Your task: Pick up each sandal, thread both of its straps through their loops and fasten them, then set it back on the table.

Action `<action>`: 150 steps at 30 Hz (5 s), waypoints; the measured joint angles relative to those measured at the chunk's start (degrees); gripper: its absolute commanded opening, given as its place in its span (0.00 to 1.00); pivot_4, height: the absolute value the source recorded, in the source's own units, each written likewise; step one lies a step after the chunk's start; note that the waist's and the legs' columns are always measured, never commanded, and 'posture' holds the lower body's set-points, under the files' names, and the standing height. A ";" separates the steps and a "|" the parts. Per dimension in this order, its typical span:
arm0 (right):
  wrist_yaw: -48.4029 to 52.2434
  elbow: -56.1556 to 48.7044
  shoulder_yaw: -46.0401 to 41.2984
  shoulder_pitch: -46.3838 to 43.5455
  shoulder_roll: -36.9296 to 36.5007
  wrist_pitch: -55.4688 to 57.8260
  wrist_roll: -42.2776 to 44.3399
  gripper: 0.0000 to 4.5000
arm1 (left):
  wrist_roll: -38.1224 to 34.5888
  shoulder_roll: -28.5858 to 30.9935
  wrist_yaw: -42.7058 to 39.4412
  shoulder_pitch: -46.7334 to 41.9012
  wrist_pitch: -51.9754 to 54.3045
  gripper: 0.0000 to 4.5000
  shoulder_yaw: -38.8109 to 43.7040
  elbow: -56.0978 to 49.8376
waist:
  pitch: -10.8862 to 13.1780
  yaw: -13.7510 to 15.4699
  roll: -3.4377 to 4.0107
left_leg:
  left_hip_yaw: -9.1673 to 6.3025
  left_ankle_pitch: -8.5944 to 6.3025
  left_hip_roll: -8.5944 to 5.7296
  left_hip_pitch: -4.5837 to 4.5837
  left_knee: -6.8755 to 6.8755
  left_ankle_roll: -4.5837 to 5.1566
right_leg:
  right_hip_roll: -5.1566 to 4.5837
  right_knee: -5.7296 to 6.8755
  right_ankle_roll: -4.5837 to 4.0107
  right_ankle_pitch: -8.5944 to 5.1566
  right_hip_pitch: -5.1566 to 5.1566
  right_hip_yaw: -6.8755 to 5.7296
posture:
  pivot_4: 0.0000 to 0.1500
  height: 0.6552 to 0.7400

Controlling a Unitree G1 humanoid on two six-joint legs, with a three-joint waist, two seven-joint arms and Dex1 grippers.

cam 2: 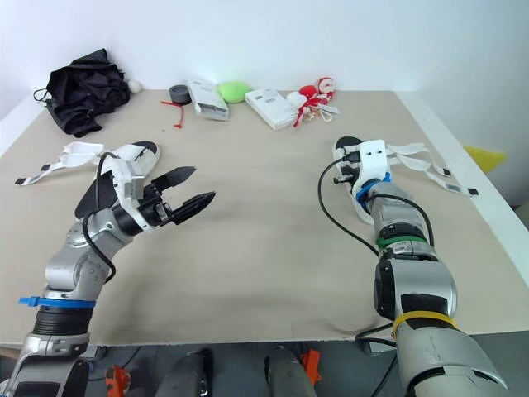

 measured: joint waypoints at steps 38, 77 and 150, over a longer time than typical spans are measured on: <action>30.67 -52.75 20.98 21.16 -5.26 21.76 7.42 0.00 | 16.45 2.62 -18.42 -11.63 -12.44 0.03 -15.21 21.49 | 0.05 1.86 0.08 | -0.45 0.03 0.06 0.03 0.27 -0.10 | 0.13 0.77 -0.13 -0.53 -0.05 -0.51 | 1.00 0.98; 26.15 -53.78 21.43 22.77 -4.69 24.34 7.34 0.23 | 24.11 -0.18 -16.57 -11.57 -19.30 0.00 -19.76 25.13 | -0.29 1.85 0.11 | -0.62 0.03 0.06 0.61 0.37 -0.10 | 0.14 0.82 -0.43 -0.60 0.53 -0.64 | 1.00 0.98; -1.67 9.29 -8.06 -14.37 11.10 22.77 7.70 0.99 | 25.84 -1.30 -13.34 -8.67 -25.03 0.00 -20.55 24.33 | -1.49 1.82 0.62 | -0.33 -0.05 -0.26 0.95 -0.15 -0.13 | -0.41 0.68 -0.55 -1.23 0.89 -0.62 | 1.00 0.98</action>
